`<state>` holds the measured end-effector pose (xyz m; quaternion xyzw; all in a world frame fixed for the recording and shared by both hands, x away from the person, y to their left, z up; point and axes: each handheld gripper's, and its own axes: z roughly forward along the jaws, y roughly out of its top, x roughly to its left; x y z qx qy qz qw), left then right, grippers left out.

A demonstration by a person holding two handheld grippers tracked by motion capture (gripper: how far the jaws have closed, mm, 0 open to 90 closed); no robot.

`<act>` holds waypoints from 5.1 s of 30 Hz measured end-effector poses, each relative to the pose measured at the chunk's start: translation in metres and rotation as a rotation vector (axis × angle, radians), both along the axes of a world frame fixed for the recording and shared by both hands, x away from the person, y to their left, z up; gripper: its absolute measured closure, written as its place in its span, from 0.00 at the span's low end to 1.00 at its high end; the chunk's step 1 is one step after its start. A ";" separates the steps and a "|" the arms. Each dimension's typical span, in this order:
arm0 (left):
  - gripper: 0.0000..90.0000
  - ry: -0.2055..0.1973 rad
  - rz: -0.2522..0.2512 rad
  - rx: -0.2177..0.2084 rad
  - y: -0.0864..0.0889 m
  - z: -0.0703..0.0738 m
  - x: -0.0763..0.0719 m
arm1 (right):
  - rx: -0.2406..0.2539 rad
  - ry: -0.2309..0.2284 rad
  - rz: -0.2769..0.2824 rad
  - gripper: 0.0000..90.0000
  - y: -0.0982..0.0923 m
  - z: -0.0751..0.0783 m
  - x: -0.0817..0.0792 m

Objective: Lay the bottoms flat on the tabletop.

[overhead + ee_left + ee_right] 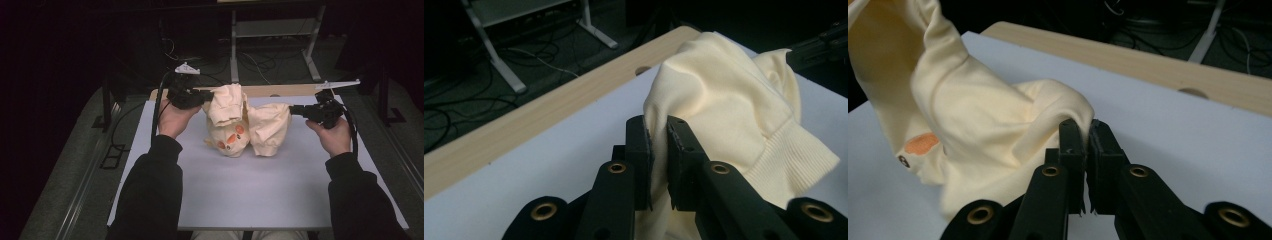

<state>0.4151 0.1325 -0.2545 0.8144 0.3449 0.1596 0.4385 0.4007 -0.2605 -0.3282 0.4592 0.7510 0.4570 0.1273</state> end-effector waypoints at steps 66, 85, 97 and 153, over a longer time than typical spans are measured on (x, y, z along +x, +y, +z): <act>0.79 0.229 -0.146 0.021 -0.023 -0.149 -0.043 | 0.115 0.027 -0.043 0.94 -0.004 -0.016 0.000; 0.49 0.137 -0.184 -0.190 -0.010 -0.108 -0.046 | 0.122 -0.041 0.079 0.94 0.074 0.018 0.007; 0.44 0.120 -0.164 -0.215 -0.003 -0.101 -0.046 | -0.036 -0.077 0.259 0.94 0.155 0.026 -0.007; 0.90 0.164 0.004 -0.235 0.076 -0.145 -0.070 | 0.098 0.078 0.051 0.17 0.095 -0.036 0.016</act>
